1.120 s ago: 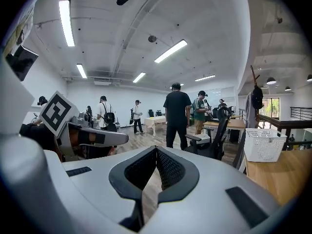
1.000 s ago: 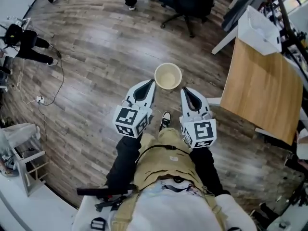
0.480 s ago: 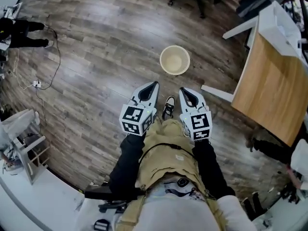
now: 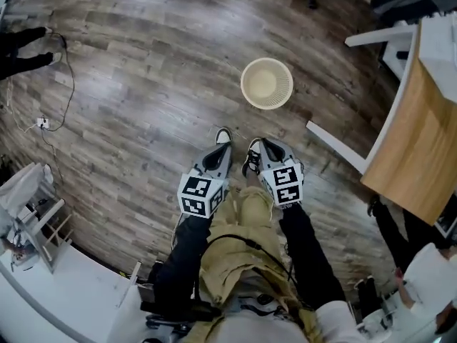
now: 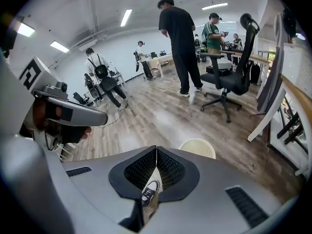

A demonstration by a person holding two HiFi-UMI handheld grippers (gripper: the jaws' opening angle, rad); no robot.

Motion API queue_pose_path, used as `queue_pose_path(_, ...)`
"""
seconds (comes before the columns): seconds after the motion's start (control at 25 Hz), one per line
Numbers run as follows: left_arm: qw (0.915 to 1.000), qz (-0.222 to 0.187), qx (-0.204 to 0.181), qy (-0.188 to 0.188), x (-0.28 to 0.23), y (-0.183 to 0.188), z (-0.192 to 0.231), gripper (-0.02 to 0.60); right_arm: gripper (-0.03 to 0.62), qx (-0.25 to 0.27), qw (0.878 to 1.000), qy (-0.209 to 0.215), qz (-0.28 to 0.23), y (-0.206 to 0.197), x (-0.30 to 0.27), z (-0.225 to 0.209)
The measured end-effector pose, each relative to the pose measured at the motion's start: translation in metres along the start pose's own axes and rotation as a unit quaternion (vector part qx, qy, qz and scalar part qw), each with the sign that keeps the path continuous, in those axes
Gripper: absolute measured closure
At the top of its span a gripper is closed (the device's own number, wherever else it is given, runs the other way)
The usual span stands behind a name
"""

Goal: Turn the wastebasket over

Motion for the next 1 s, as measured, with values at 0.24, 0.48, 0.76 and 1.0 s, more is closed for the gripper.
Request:
queue_pose_path(0.24, 0.9987, 0.043, 0.020, 0.017, -0.027, -0.043, 0.050, 0.581, 0.572, -0.042, 0.998, 0.000, 0.053, -0.064, -0.074, -0.027)
queue_pose_path(0.48, 0.9955, 0.071, 0.050, 0.039, -0.039, -0.089, 0.084, 0.581, 0.572, -0.034, 0.994, 0.010, 0.107, -0.116, -0.137, -0.066)
queue_pose_path(0.76, 0.9917, 0.091, 0.075, 0.052, -0.049, -0.147, 0.113, 0.581, 0.572, -0.016, 0.990, -0.001, 0.141, -0.182, -0.204, -0.105)
queue_pose_path(1.0, 0.9884, 0.102, 0.094, 0.063, -0.045, -0.179, 0.124, 0.581, 0.571, 0.012, 0.985, -0.024, 0.169, -0.229, -0.241, -0.128)
Point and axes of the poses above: the fingertips, and each gripper's own axes: x backward along the fingers, z to its left, y out of its top, the point moved 10 cm from there along x, backward along the fingers, and after that the axes turned 15 degrees about -z, right-handed, at the moved point
